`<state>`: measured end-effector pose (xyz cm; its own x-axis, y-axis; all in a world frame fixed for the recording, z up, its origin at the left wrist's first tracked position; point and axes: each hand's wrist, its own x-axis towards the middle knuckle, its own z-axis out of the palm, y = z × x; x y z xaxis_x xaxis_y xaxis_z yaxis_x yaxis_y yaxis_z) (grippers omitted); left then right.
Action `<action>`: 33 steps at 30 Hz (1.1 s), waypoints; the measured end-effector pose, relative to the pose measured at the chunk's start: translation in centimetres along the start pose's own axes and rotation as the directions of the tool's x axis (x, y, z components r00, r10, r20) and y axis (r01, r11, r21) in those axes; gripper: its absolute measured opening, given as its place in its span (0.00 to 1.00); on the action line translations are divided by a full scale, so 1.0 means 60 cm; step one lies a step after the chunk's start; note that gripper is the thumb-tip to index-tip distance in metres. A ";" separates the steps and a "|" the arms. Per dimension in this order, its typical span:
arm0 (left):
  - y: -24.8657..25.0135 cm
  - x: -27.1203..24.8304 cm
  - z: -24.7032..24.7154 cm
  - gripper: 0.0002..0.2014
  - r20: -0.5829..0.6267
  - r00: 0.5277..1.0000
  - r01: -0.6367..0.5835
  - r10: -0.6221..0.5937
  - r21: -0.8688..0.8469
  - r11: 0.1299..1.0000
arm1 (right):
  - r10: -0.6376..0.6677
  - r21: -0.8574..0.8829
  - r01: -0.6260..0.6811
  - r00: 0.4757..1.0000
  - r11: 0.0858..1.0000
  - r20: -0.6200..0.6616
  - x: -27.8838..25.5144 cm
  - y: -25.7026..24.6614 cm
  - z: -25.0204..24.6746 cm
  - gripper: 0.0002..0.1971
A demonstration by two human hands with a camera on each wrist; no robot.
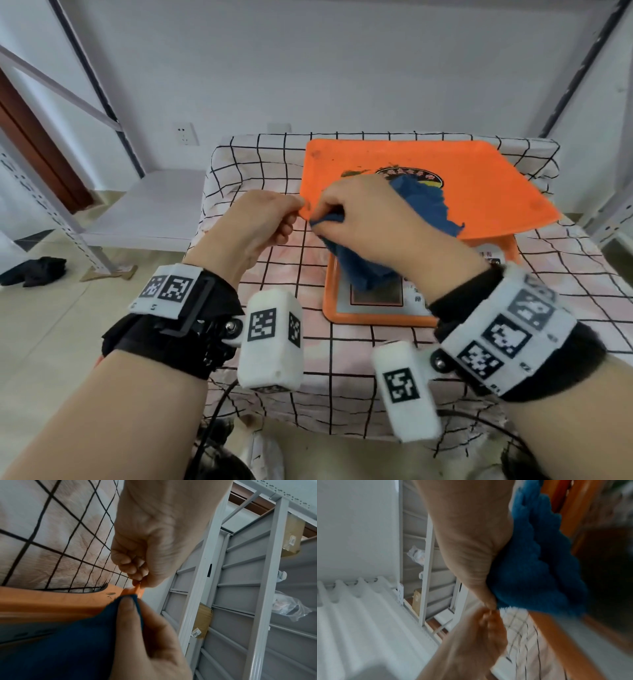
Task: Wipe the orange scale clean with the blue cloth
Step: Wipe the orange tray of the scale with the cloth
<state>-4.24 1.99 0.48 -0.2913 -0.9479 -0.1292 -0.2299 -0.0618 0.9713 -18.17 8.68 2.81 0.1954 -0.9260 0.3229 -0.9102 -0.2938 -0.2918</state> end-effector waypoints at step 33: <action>0.007 0.005 0.021 0.09 -0.102 0.994 0.026 -0.040 -0.132 0.991 | 0.153 0.009 -0.161 0.955 0.987 0.255 -0.074 0.077 -0.078 0.20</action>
<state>-5.58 2.08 0.61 -0.1852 -0.9717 -0.1465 -0.1128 -0.1271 0.9855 -24.96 12.53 4.26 0.1404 -0.9895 0.0336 -0.9266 -0.1433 -0.3477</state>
